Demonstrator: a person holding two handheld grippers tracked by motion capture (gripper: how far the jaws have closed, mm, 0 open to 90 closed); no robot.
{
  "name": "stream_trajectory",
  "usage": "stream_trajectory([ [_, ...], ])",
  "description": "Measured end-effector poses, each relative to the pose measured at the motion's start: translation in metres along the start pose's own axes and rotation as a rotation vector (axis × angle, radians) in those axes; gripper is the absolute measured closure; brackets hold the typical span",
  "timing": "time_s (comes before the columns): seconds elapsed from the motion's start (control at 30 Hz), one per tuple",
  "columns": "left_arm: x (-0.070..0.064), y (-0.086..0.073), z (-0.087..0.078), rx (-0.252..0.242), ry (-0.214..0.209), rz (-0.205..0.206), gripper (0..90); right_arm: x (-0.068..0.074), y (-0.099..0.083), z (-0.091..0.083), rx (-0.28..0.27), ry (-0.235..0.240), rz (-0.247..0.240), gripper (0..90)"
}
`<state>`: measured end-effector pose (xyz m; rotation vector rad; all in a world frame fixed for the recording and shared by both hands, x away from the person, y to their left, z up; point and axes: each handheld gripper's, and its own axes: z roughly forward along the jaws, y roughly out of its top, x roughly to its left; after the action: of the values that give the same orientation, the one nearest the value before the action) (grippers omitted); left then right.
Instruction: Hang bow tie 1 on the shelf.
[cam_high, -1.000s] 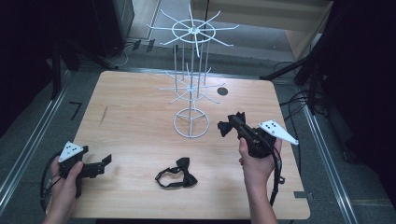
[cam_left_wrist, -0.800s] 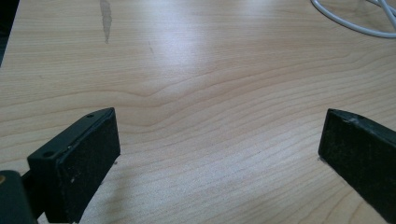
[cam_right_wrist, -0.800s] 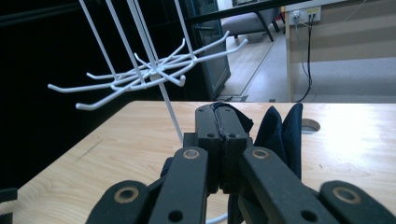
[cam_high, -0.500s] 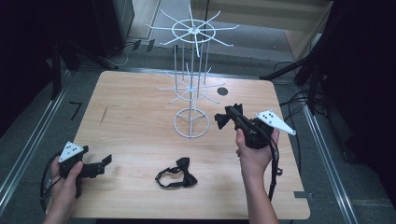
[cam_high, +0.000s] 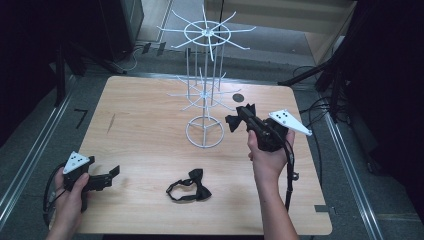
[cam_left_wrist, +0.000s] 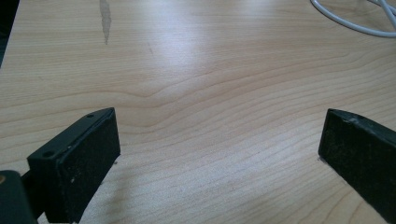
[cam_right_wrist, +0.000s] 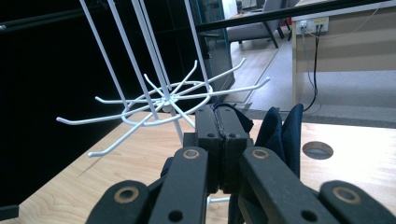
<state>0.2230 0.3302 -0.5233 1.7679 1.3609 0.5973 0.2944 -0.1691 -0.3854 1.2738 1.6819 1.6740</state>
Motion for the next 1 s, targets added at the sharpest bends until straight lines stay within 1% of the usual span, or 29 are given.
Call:
stream_trajectory([
  [0.53, 0.000, 0.000, 0.000, -0.001, -0.001, -0.002, 0.0, 0.009, 0.004, 0.014, 0.009, -0.002, -0.023, 90.0],
  [0.77, 0.000, 0.000, 0.000, -0.002, 0.000, -0.001, 0.0, 0.012, 0.004, 0.023, 0.021, -0.007, -0.033, 90.0],
  [1.0, 0.000, 0.000, 0.000, -0.002, -0.001, -0.001, 0.0, 0.015, 0.002, 0.033, 0.038, -0.006, -0.033, 90.0],
])
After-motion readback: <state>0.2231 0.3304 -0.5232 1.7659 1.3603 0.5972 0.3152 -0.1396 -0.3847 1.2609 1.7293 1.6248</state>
